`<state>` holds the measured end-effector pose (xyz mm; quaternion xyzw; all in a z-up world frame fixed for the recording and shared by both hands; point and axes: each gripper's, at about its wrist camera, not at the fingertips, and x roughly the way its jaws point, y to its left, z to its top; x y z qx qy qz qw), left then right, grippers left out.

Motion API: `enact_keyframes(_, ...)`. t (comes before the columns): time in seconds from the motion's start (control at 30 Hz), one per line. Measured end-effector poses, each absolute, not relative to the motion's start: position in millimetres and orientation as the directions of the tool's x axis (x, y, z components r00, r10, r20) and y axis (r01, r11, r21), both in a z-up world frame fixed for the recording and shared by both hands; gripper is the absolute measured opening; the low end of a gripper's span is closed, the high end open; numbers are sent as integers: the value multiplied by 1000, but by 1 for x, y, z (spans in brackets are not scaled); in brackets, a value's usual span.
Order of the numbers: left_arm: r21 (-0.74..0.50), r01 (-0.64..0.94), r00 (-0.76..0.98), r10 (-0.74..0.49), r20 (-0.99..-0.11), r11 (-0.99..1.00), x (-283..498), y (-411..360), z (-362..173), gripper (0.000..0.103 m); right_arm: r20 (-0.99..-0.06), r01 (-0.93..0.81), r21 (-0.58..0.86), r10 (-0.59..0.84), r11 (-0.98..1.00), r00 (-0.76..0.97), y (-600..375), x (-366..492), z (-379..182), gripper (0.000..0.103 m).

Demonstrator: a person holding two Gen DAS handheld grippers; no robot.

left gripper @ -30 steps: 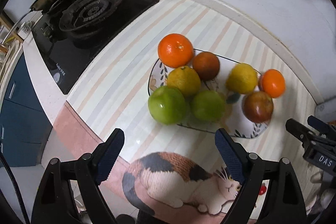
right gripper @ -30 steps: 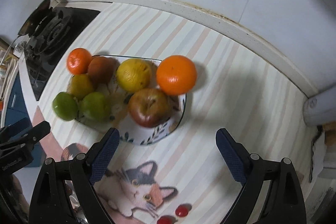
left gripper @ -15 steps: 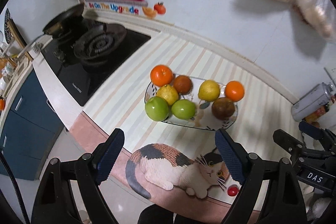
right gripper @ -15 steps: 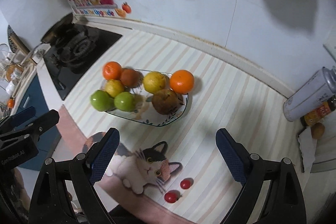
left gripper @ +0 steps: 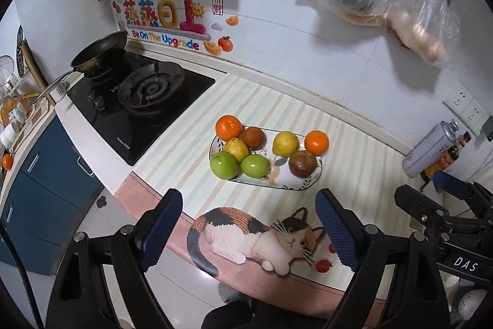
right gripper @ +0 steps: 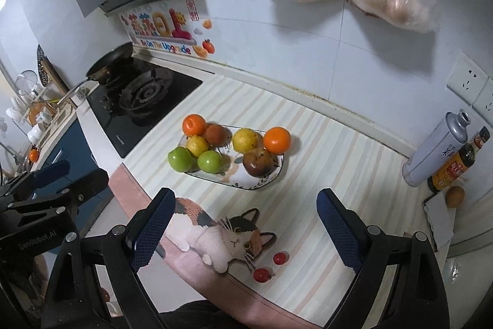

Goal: Organize fruits
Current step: 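Withdraw both open tools back over the cat board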

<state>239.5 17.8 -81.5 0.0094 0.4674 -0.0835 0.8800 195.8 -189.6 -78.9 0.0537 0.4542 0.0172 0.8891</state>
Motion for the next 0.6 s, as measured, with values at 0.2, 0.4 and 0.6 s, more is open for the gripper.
enact_keyframes(0.2,-73,160,561,-152,-814,984,227,19,-71,88,-797,11,114,85,993,598,-188,188,-67,95)
enact_keyframes(0.4,-75,159,558,-153,-816,984,223,14,-71,88,-798,11,159,122,987,590,-193,186,-70,95)
enact_keyframes(0.6,-57,151,516,-128,-847,987,235,8,-95,97,-839,59,212,151,975,522,-218,199,-114,95)
